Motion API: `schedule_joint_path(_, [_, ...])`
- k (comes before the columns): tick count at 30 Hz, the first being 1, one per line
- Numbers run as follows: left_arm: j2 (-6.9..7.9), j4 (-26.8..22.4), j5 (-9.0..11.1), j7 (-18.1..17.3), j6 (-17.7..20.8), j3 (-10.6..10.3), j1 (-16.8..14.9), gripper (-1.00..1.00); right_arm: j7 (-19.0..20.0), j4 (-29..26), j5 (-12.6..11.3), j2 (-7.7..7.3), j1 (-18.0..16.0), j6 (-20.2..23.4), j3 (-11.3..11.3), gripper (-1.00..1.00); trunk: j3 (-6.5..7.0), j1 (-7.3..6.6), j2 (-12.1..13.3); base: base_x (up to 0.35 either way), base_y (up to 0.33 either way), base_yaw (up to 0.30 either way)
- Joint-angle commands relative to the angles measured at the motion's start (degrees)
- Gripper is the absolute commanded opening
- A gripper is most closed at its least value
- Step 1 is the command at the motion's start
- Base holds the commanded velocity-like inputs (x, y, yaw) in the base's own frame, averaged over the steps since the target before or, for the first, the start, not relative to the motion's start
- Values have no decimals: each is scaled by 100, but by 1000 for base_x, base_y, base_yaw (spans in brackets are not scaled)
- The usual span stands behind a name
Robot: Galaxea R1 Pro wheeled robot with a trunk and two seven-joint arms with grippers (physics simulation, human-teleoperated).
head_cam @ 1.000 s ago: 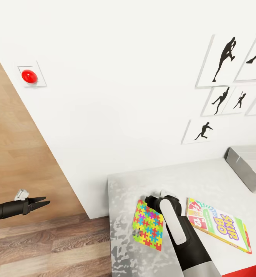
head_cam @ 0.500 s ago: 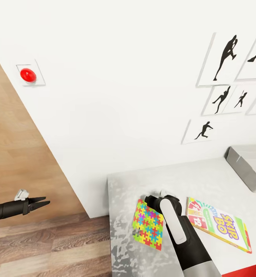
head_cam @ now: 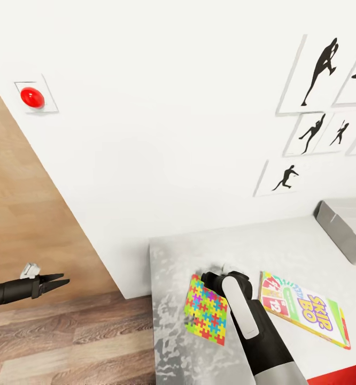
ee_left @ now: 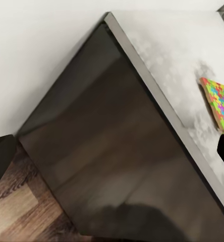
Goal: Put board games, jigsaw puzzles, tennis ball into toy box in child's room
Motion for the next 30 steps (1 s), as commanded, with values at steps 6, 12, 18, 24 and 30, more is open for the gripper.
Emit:
schedule_joint_path(6, [-5,-5,-60,-41,48,37,-7,100,-59,-6,-43,-1,-6,11,5,100,-47,3,-12,0,0,0])
schedule_joint_path(12, [-5,-5,-60,-34,56,38,-7,100,-59,-6,-28,-1,-6,11,5,100,-50,3,-12,-27,-44,0])
schedule_joint_path(18, [-5,-5,-60,-36,53,38,-7,100,-59,-6,-22,-1,-6,11,5,100,-50,3,-12,-10,-25,0])
schedule_joint_path(24, [-5,-5,-60,-38,58,38,-7,100,-59,-6,-22,-1,-6,11,5,100,-51,3,-12,-1,-19,0])
schedule_joint_path(30, [-5,-5,-60,-38,60,38,-7,100,-59,-6,-28,-1,-6,11,5,100,-66,3,-12,0,-2,0])
